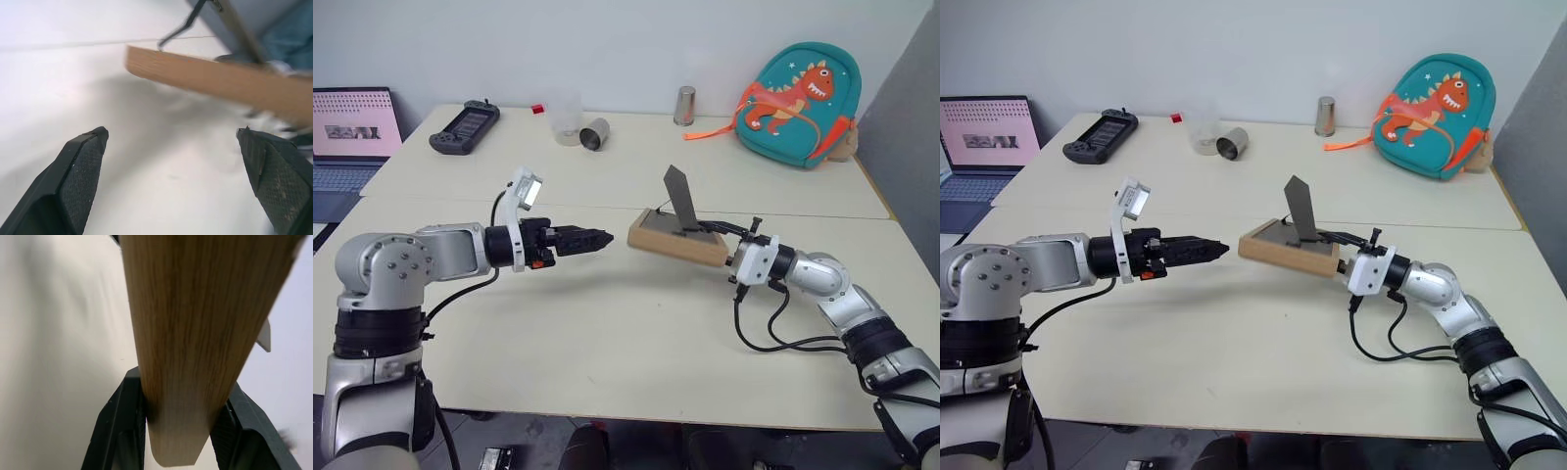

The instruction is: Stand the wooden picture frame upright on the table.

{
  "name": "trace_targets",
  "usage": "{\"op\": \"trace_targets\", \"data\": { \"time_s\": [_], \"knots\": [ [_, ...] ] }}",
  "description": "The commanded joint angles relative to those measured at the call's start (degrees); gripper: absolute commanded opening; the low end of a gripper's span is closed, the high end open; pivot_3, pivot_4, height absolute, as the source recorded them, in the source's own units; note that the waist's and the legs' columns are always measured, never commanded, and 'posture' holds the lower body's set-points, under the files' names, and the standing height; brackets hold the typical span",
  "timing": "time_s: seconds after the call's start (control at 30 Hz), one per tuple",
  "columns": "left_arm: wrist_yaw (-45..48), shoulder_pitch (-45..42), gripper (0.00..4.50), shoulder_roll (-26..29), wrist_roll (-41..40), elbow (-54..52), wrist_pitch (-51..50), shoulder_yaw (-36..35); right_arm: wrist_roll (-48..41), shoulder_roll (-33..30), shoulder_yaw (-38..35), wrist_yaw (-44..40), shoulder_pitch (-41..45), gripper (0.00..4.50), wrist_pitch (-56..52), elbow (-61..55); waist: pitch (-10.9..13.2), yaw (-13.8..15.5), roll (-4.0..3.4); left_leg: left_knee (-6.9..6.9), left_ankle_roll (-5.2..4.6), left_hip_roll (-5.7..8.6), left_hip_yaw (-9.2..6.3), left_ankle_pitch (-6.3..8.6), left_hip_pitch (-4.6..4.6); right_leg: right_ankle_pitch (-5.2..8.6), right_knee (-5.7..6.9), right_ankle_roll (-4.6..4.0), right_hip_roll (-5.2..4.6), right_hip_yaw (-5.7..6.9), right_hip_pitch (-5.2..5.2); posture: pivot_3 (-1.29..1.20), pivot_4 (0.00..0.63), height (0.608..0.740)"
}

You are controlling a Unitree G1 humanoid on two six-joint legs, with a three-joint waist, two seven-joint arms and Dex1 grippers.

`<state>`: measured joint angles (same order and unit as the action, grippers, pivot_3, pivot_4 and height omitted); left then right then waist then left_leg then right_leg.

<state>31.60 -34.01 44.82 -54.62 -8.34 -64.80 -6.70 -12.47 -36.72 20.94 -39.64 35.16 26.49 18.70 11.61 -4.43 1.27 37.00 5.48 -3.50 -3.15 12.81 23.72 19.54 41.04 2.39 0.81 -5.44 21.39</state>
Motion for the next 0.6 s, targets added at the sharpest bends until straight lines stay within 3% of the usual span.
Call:
{"op": "trace_targets", "data": {
  "time_s": [0.03, 0.23, 0.43, 0.6],
  "knots": [
    [-2.01, 4.69, 4.5, -0.79, 9.31, -8.32, 10.07, 1.52, -12.95, 3.33, -5.36, -4.67, 2.7, 1.33, -20.72, -6.13, 0.0, 0.05, 0.0, -0.01, -0.01, -0.02, -0.04, 0.0, 0.0, -0.01, 0.01, -0.01, 0.04, 0.02, 0.01, 0.0, 0.15, 0.74],
    [-2.67, 7.79, 4.5, -4.15, 16.85, -10.62, 17.63, 3.52, -18.08, 9.36, -9.12, -9.89, 8.62, 1.33, -41.93, 2.36, 0.0, 1.11, 0.0, 0.0, -0.22, 0.01, -0.02, 0.1, -0.03, -0.04, 0.02, -0.05, 0.08, 0.02, 0.03, 0.0, 0.15, 0.74],
    [-1.63, 10.57, 4.5, -5.03, 20.73, -11.52, 19.92, 4.32, -11.22, 13.1, -9.95, -11.54, 14.42, 1.33, -43.1, 17.47, 0.0, 1.31, 0.0, -0.04, -0.25, 0.04, 0.05, 0.1, 0.11, -0.06, -0.1, -0.05, 0.07, -0.01, 0.17, 0.0, 0.15, 0.74],
    [-1.51, 11.43, 4.5, -5.7, 21.2, -12.16, 19.69, 3.8, -8.11, 14.43, -10.59, -12.74, 15.57, 1.33, -43.42, 21.28, -0.01, 1.43, 0.01, -0.03, -0.25, 0.04, 0.04, 0.1, 0.1, -0.06, -0.1, -0.05, 0.06, 0.02, 0.13, 0.0, 0.15, 0.74]
  ]
}}
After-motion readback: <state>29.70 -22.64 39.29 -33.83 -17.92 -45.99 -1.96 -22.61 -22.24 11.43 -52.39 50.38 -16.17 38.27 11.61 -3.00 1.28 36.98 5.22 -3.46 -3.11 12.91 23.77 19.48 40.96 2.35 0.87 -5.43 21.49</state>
